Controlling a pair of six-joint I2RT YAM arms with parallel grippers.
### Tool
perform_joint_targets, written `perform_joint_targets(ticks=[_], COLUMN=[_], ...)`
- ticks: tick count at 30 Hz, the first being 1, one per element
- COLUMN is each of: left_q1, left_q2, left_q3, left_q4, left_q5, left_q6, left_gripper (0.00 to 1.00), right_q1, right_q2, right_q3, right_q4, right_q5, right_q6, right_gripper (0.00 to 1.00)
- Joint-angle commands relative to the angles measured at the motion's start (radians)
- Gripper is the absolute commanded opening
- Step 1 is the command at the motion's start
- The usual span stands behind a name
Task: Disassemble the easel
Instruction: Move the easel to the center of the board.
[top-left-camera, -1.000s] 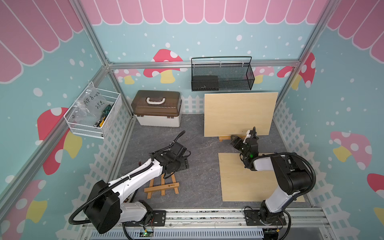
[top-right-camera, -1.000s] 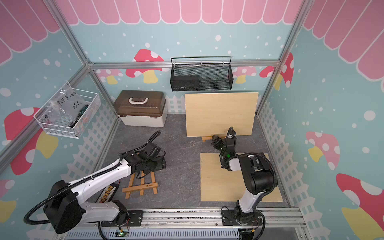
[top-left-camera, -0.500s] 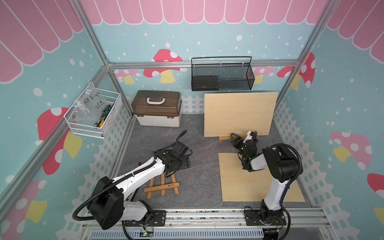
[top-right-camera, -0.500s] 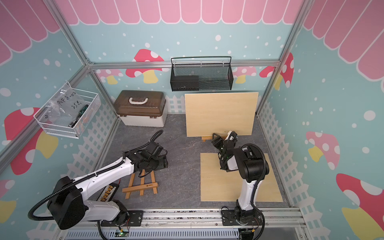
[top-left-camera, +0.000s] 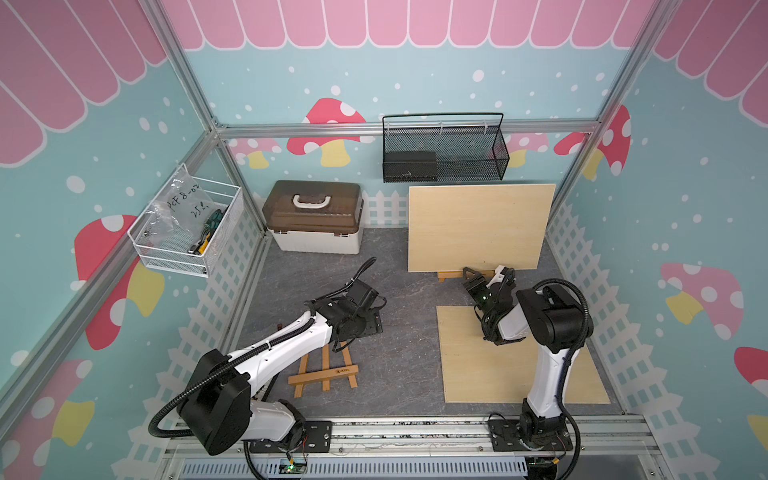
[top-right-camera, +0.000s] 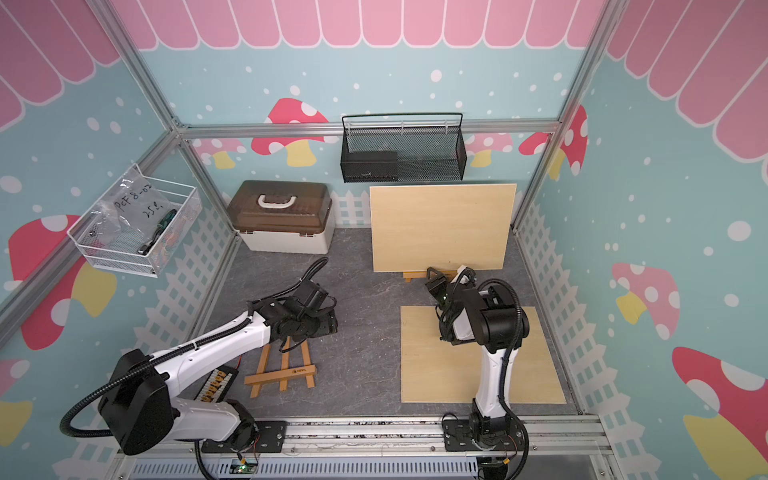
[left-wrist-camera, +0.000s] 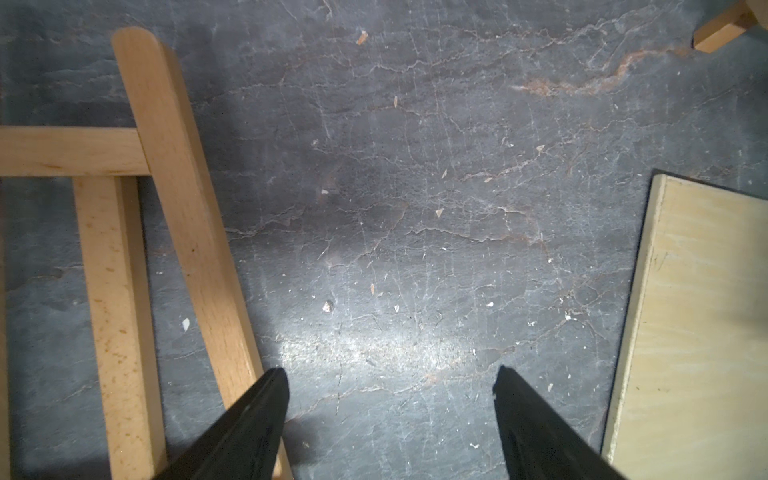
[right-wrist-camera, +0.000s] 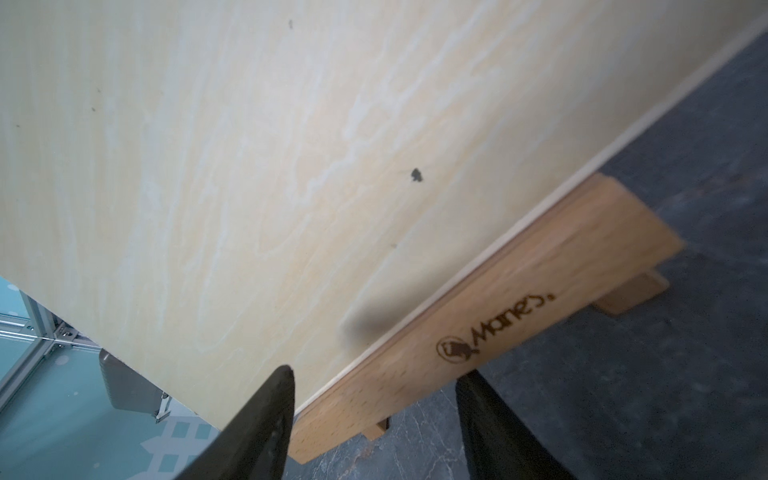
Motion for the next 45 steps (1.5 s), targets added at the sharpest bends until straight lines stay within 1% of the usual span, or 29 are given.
perform_joint_targets(ticks=[1,7,10,14,23,30,37,41,45], left_q1=[0.008,0.013,0.014,0.016,0.019,0.018,0.030,0.050,0.079], left_q2=[0.012,0.015,0.014,0.008,0.002,-0.005,-0.042,-0.086,-0.139], left_q3=[0.032,0.033,0.029,0.021,0.016,0.013,-0.014,-0.042,-0.078], left_q4=[0.007,0.012,0.014,0.015,0.017,0.018,0.018,0.016,0.015], left_q5=[-0.015,-0.015,-0.016,-0.019,-0.020,-0.022,-0.027,-0.032,-0.030], left_q6=[0.014,0.015,0.016,0.013,0.006,0.007,0.011,0.017,0.024], left_gripper=[0.82,0.82,0.82,0.82,0.82,0.82,0.83,0.85,0.86], right_q1=[-0.007,-0.008,-0.010,-0.010,-0.009,-0.004,0.024,0.059,0.116], right_q2=[0.037,0.063,0.076,0.084,0.089,0.081,0.027,-0.006,-0.026], right_q3=[0.029,0.056,0.063,0.066,0.056,0.012,-0.074,-0.117,-0.133], right_q4=[0.107,0.111,0.112,0.113,0.119,0.161,0.186,0.189,0.190], right_q5=[0.000,0.000,0.000,0.002,-0.009,-0.023,-0.033,-0.029,-0.018], right_q6=[0.066,0.099,0.114,0.121,0.135,0.164,0.174,0.179,0.188], right_gripper=[0.65,0.61,0.54,0.43,0.28,0.25,0.23,0.23,0.23])
